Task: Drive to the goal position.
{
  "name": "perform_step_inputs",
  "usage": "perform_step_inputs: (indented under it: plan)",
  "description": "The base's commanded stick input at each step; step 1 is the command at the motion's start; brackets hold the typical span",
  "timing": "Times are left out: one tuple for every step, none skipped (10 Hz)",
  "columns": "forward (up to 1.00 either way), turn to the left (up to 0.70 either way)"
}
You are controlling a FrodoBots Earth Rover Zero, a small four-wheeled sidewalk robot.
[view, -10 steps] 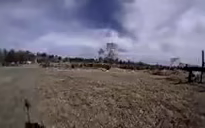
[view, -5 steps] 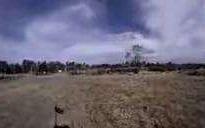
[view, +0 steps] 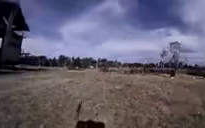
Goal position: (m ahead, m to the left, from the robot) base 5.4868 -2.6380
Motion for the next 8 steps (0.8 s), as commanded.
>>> perform_step_inputs:
  plan:
    - [0.7, 0.0]
    - [0.7, 0.0]
    - [0.7, 0.0]
    - [0.7, 0.0]
    - [0.7, 0.0]
    - [0.7, 0.0]
    - [0.7, 0.0]
    - [0.7, 0.0]
